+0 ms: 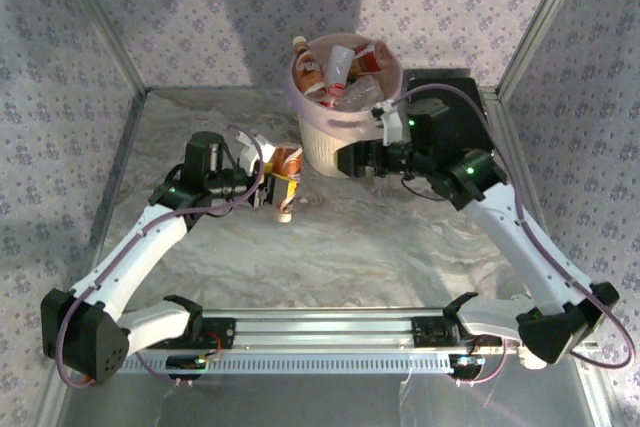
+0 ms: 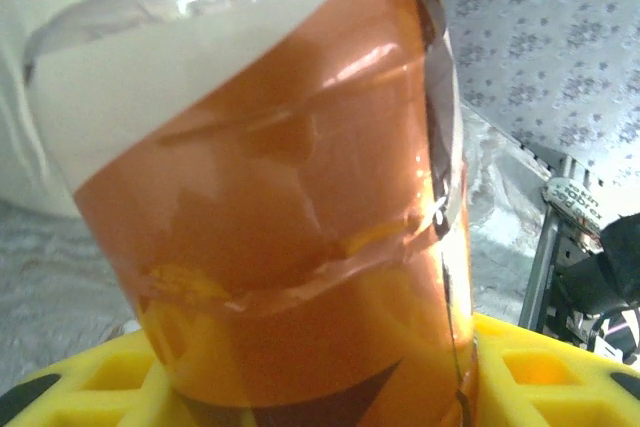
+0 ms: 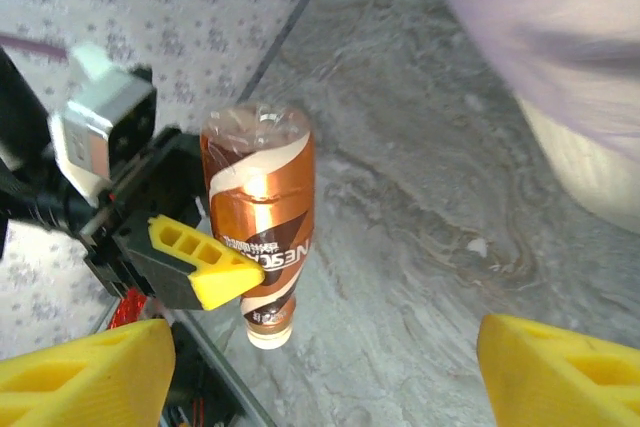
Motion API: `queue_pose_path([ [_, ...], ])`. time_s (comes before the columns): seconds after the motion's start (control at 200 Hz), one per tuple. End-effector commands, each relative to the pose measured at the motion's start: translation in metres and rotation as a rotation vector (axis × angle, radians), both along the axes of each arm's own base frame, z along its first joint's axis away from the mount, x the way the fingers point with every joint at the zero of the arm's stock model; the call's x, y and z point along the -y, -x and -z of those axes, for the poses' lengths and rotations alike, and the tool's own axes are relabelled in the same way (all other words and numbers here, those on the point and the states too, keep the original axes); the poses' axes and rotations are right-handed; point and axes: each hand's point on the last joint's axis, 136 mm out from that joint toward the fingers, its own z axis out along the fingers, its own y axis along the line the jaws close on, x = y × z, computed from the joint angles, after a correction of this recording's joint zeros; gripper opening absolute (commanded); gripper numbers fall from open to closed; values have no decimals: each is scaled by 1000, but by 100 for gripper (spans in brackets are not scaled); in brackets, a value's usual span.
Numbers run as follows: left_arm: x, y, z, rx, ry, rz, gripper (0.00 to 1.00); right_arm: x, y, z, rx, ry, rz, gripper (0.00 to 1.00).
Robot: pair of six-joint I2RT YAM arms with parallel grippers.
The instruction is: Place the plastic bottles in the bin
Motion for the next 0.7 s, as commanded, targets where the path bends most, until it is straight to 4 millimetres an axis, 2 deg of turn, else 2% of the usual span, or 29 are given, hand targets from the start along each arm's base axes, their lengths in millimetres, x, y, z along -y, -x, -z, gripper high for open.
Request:
queue_pose_path([
  [0.0, 18, 9, -28, 101, 30, 133, 45, -26, -2, 3, 4, -12, -92, 85],
  [0.125, 27, 17, -33, 109, 19, 185, 44, -45, -8, 4, 17, -11, -138, 90],
  [0.355, 34, 20, -34, 100, 15, 225, 43, -70, -16, 1, 17, -46, -196, 91],
  [0.495, 38, 21, -34, 104, 11, 237, 42, -78, -21, -1, 8, -65, -208, 86],
  [0.62, 38, 15, -37, 110, 6, 214, 42, -80, -20, -1, -4, -68, -218, 75],
  [0.695, 38, 12, -38, 108, 2, 204, 42, -80, -18, 0, -14, -66, -224, 74],
])
